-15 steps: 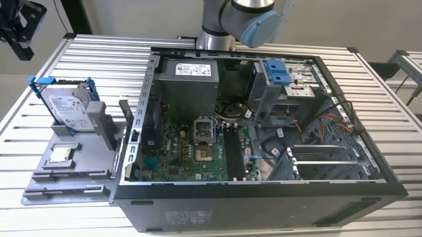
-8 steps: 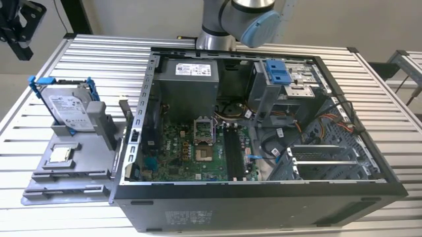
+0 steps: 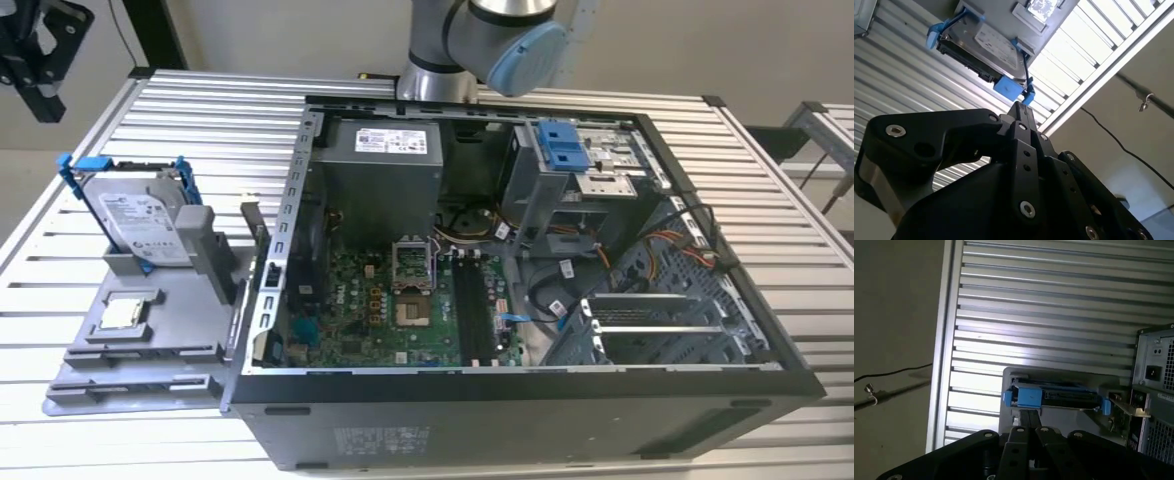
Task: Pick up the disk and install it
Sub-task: 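Reach for the disk, then pick up the disk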
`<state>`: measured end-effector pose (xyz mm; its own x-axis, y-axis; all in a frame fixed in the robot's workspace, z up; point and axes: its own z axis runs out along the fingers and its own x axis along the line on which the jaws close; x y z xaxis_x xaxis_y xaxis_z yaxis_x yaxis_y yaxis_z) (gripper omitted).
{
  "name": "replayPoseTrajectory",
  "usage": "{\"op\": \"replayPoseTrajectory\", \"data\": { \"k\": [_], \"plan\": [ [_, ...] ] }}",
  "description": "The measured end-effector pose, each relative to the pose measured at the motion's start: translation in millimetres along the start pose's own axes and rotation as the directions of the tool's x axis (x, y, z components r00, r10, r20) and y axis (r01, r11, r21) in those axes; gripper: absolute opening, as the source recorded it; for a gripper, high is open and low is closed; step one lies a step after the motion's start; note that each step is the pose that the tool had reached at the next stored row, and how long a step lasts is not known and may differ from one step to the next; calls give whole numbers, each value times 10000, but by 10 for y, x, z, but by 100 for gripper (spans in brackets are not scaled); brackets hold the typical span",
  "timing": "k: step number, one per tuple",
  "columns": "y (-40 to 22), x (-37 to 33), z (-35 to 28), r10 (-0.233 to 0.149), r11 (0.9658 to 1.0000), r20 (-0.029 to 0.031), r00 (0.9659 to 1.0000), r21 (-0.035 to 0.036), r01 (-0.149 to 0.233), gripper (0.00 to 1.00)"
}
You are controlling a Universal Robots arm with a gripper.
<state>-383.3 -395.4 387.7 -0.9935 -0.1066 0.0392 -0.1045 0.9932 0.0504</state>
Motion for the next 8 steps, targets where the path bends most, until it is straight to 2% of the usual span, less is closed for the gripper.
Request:
{"op": "replayPoseTrajectory", "data": {
  "k": [4,8],
  "plan": [
    [0,0,0,-441,9990,-23,9990,17,441,0],
    [0,0,0,-980,9952,-51,9952,36,980,0]
  ]
}}
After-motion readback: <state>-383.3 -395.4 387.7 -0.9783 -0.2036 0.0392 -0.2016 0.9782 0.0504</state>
